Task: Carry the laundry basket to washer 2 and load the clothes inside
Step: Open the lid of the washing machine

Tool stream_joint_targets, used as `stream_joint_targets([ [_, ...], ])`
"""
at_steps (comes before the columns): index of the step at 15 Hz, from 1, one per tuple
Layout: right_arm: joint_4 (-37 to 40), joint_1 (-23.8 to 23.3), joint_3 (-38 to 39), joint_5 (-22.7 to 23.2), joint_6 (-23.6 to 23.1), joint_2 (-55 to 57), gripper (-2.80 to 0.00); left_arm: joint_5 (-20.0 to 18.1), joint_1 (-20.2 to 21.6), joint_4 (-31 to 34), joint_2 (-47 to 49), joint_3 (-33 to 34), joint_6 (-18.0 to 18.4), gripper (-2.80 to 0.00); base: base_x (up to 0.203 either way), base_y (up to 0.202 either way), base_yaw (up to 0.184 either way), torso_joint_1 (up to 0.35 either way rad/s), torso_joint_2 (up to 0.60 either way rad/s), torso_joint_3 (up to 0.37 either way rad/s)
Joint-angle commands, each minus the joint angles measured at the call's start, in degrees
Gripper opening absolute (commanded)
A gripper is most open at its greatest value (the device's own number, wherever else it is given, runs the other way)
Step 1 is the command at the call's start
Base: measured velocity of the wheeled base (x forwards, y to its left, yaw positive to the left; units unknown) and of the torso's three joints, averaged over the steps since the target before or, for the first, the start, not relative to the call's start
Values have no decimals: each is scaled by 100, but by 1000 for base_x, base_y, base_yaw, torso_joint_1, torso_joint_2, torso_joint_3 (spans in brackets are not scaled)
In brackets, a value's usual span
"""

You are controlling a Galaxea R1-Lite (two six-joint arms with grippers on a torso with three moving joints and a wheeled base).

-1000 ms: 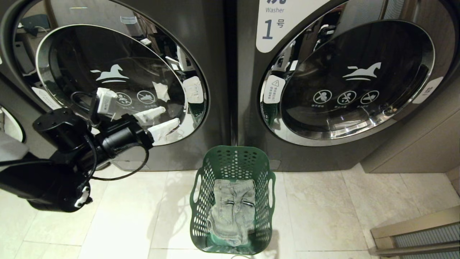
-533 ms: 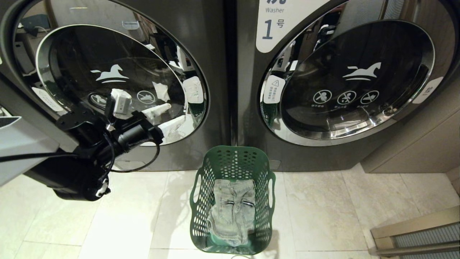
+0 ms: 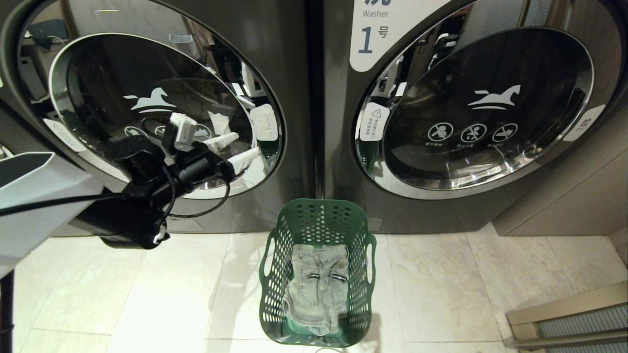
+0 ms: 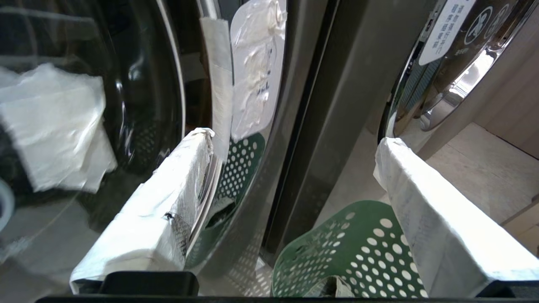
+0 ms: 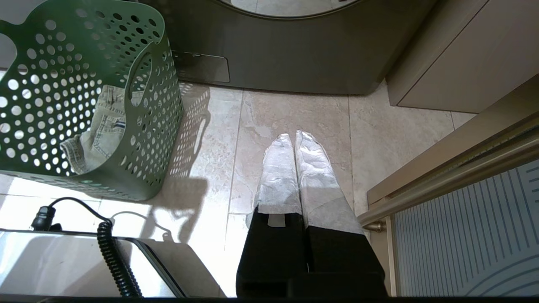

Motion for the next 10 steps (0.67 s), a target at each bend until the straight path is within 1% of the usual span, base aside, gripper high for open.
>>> stream_joint_targets([
  [1, 8, 3, -4, 2, -6, 9, -280, -11, -68, 116, 176, -413, 0, 0, 0, 0, 0, 0, 0, 0],
  [5, 10, 4, -4, 2, -6, 0, -280, 166, -137, 553, 408, -1015, 14, 0, 0, 0, 0, 0, 0, 0],
  [10, 2, 3, -4, 2, -3, 8, -280, 237, -171, 698, 604, -1360, 86, 0, 0, 0, 0, 0, 0, 0],
])
